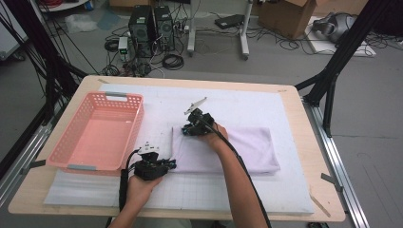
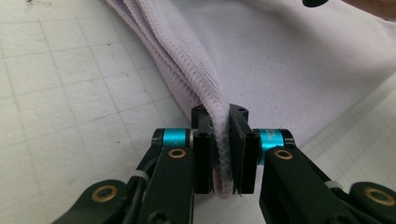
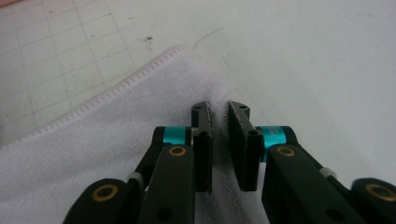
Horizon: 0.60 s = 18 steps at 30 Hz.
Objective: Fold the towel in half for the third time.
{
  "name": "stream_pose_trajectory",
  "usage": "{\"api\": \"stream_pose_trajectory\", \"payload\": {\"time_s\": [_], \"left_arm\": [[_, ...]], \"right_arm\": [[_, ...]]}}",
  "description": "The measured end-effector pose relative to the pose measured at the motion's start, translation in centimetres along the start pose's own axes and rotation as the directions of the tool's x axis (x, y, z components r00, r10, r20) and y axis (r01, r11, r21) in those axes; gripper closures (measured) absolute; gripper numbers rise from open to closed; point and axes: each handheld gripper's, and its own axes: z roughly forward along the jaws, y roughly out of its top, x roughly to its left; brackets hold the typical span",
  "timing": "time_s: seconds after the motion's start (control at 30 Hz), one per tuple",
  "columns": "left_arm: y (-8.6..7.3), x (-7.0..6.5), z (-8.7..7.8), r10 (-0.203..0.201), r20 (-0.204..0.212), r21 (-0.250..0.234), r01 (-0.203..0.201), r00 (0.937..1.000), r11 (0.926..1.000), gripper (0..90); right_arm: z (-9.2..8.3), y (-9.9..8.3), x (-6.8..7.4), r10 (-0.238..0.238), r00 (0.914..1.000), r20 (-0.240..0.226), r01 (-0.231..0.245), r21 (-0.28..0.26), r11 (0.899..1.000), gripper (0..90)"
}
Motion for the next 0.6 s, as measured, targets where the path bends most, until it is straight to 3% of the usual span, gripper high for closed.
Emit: {"api": "stream_pose_trajectory", "payload": {"time_s": [0.17,0.33,0.47,0.6], "left_arm": [[0.3,0.2,-1.2,0.003,-0.013,-0.022,-0.003,0.9999,0.9998,81.4],[1.2,0.7,-3.0,-0.004,-0.016,-0.078,0.003,0.9999,0.9969,81.5],[1.6,1.1,-3.9,-0.015,0.011,-0.123,0.016,0.9998,0.9922,81.5],[2.0,0.5,-3.8,-0.006,0.053,-0.138,0.013,0.9986,0.9904,81.4]], "right_arm": [[0.0,0.7,0.5,0.006,0.9999,-0.012,-0.006,-0.037,0.999,82.4],[-0.4,1.7,0.9,0.006,0.9997,-0.024,-0.008,-0.084,0.996,82.8],[-1.2,2.3,0.9,0.015,0.9993,-0.033,-0.020,-0.149,0.989,82.8],[-2.2,2.3,0.9,0.019,0.9993,-0.033,-0.024,-0.166,0.986,82.8]]}}
